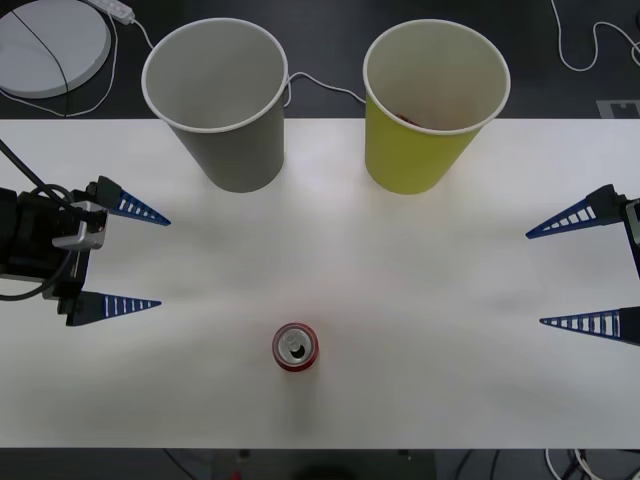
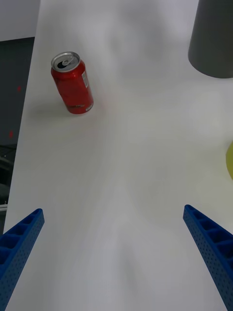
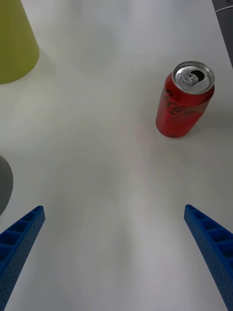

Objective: Put the can into the green bin and the plastic bottle into the gray bin

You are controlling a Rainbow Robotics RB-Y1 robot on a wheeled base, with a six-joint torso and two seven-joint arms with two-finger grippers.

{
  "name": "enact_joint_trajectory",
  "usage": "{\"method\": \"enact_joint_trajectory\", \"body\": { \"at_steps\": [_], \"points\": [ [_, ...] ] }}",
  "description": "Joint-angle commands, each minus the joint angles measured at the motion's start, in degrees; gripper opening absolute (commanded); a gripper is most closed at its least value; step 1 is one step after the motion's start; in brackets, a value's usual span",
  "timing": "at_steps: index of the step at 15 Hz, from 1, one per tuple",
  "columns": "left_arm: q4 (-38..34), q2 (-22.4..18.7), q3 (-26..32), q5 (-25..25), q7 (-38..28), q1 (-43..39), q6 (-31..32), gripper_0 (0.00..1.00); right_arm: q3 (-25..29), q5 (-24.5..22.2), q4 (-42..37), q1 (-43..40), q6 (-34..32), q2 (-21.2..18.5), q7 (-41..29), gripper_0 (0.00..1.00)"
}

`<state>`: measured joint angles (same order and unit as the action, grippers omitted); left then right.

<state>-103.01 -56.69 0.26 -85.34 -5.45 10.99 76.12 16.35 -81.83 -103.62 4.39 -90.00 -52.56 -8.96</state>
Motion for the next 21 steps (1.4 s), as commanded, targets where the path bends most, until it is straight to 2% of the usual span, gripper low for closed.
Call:
{"method": "enact_joint_trajectory", "body": {
  "at_steps": [1, 9, 13, 16, 21],
  "points": [
    [0.00, 0.00, 0.00, -0.01, 0.00, 0.00, 0.00, 1.00, 0.00, 0.00, 0.00, 0.00, 0.00, 0.00, 0.00, 1.00],
    [0.00, 0.00, 0.00, -0.01, 0.00, 0.00, 0.00, 1.00, 0.53, 0.44, 0.35, -1.58, 1.32, 1.41, 1.14, 1.00],
    [0.00, 0.00, 0.00, -0.01, 0.00, 0.00, 0.00, 1.00, 0.53, 0.09, 0.44, -2.99, 3.52, 3.87, 3.60, 1.00],
    [0.00, 0.00, 0.00, -0.01, 0.00, 0.00, 0.00, 1.00, 0.53, -0.09, 1.76, -3.60, 4.39, 6.86, 10.19, 1.00],
    [0.00, 0.00, 0.00, -0.01, 0.00, 0.00, 0.00, 1.00, -1.49, 1.67, 9.23, -3.60, 4.48, 11.34, 20.30, 1.00]
  ]
}}
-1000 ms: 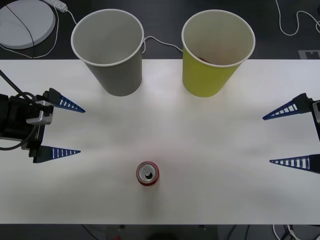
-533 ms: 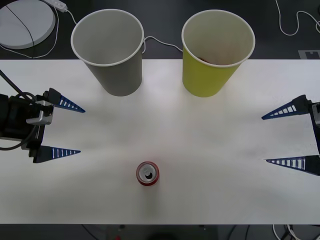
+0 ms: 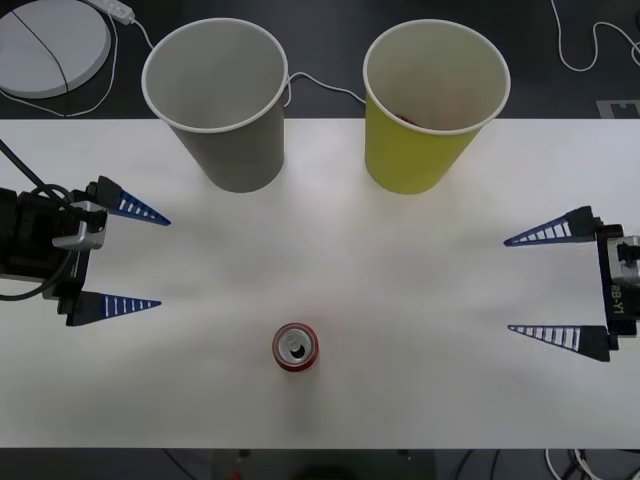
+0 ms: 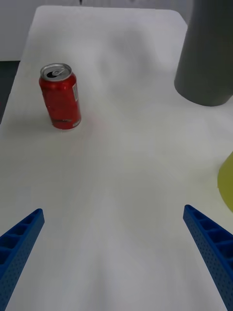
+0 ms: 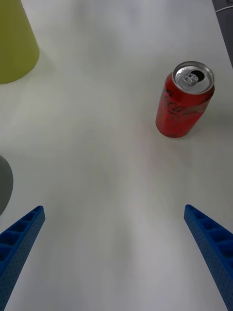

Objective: Put the can into the green bin and the plastic bottle into the gray bin

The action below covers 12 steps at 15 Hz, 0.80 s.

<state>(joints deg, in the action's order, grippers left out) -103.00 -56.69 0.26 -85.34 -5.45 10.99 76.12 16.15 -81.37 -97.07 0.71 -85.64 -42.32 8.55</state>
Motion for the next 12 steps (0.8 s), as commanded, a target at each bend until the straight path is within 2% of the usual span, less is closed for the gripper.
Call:
{"method": "enact_joint_trajectory", "body": {
  "at_steps": [1, 7, 10, 12],
  "points": [
    [-0.01, 0.00, 0.00, 0.00, 0.00, 0.00, 0.00, 1.00, -2.53, 2.09, 4.52, 0.08, 0.47, 1.62, 4.11, 1.00],
    [-0.01, 0.00, 0.00, 0.00, 0.00, 0.00, 0.00, 1.00, -7.01, 5.08, 13.31, 0.87, 2.50, 4.61, 12.63, 1.00],
    [-0.01, 0.00, 0.00, 0.00, 0.00, 0.00, 0.00, 1.00, -9.91, 6.67, 21.05, 3.69, 2.50, 7.34, 17.82, 1.00],
    [-0.01, 0.00, 0.00, 0.00, 0.00, 0.00, 0.00, 1.00, -12.99, 9.30, 26.85, 5.80, 2.85, 8.39, 21.60, 1.00]
  ]
}}
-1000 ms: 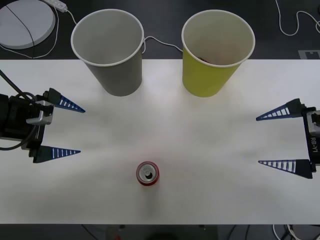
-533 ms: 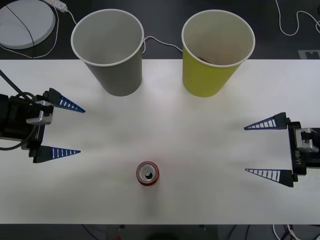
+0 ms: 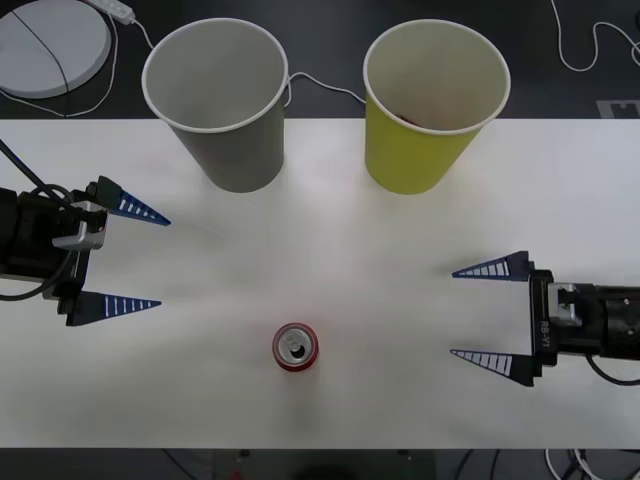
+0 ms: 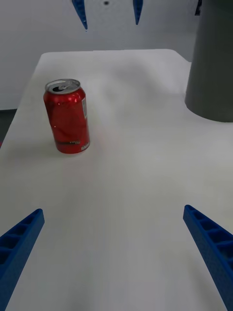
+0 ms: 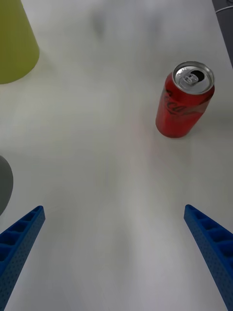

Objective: Put the can into the green bin and the plastic bottle into the gray bin

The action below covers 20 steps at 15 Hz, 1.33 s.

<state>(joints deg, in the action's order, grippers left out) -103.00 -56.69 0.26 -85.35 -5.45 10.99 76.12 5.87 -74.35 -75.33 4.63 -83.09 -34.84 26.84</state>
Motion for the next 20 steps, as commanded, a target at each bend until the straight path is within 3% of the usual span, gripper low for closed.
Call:
{"method": "enact_joint_trajectory", "body": {
  "at_steps": [1, 5, 12, 20],
  "points": [
    [-0.01, 0.00, 0.00, 0.00, 0.00, 0.00, 0.00, 1.00, -4.99, 3.95, 7.91, 3.10, 0.73, 1.18, 5.50, 1.00],
    [-0.01, 0.00, 0.00, 0.00, 0.00, 0.00, 0.00, 1.00, -12.29, 10.10, 16.09, 6.27, 3.11, 2.67, 12.88, 1.00],
    [-0.01, 0.00, 0.00, 0.00, 0.00, 0.00, 0.00, 1.00, -22.40, 15.99, 16.70, 7.15, 9.52, 5.66, 15.52, 1.00],
    [-0.01, 0.00, 0.00, 0.00, 0.00, 0.00, 0.00, 1.00, -29.87, 17.92, 16.70, 8.55, 15.15, 8.65, 18.16, 1.00]
  ]
}}
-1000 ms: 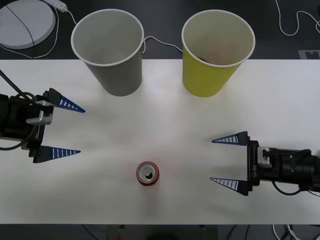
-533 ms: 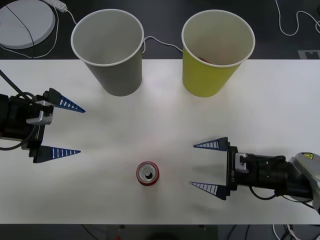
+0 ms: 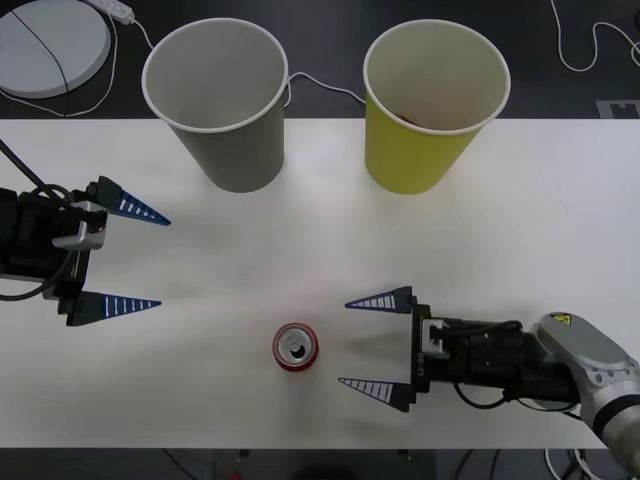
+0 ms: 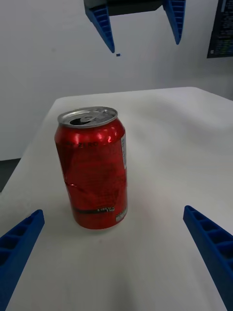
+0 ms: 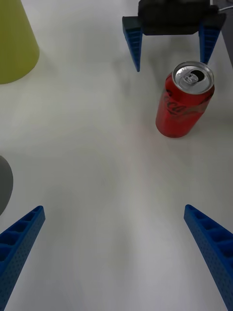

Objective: Put the can into the green bin and the plastic bottle into the gray bin

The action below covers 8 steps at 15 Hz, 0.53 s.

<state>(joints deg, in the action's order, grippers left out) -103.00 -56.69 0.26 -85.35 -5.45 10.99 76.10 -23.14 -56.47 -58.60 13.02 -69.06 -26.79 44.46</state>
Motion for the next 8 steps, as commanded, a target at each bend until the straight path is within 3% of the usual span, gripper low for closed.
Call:
{"method": "enact_joint_trajectory", "body": {
  "at_steps": [1, 8],
  "points": [
    [0.00, 0.00, 0.00, 0.00, 0.00, 0.00, 0.01, 1.00, -1.47, 0.04, -0.11, 0.25, 2.00, 1.03, 0.81, 1.00],
    [0.00, 0.00, 0.00, 0.00, 0.00, 0.00, 0.01, 1.00, -5.60, 0.74, -0.28, 1.31, 7.63, 3.58, 1.95, 1.00]
  ]
}}
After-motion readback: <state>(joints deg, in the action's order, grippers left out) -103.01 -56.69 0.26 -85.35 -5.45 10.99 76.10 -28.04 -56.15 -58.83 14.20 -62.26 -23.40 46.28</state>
